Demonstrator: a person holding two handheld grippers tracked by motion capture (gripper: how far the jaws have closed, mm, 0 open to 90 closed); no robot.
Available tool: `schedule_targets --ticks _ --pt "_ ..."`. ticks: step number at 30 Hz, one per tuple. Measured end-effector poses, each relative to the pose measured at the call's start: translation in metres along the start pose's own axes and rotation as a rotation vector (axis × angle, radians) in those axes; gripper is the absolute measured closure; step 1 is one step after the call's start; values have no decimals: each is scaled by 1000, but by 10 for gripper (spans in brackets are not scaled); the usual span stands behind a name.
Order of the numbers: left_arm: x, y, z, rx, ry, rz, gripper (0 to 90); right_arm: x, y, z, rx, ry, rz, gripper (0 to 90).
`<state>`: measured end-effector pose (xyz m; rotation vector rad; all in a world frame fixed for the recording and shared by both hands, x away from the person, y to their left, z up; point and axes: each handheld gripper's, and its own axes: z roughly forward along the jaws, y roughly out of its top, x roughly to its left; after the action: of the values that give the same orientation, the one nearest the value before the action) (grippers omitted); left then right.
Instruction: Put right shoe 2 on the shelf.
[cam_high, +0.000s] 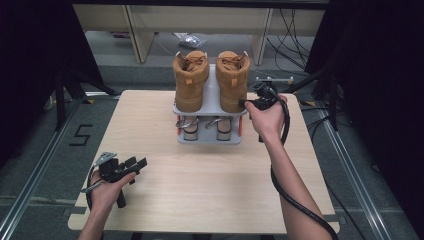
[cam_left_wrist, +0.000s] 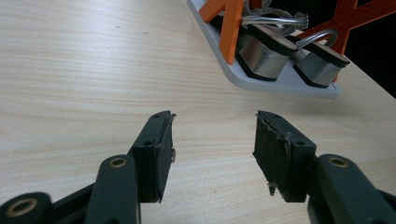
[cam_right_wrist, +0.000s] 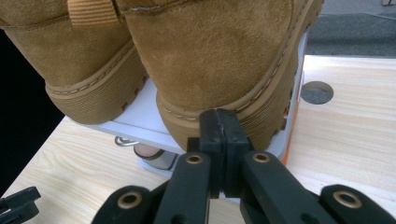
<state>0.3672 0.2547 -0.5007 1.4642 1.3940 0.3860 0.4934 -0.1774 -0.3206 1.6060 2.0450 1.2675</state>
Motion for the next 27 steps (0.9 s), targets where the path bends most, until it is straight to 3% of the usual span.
schedule_targets --ticks 10,11,12,21,27 --pt "1 1 -3 -7 6 1 462 -3 -6 -12 -56 -6 -6 851" --pt "0 1 -3 -8 8 2 461 -5 -6 -13 -60 -15 -27 829" --pt "0 2 -3 -10 8 3 461 -6 -6 -15 -59 -25 -16 788" --pt "-2 1 -3 -13 4 11 462 -22 -15 -27 -84 -66 -57 712" --pt "-2 1 -3 -13 6 11 461 -31 -25 -32 -87 -84 -34 662"
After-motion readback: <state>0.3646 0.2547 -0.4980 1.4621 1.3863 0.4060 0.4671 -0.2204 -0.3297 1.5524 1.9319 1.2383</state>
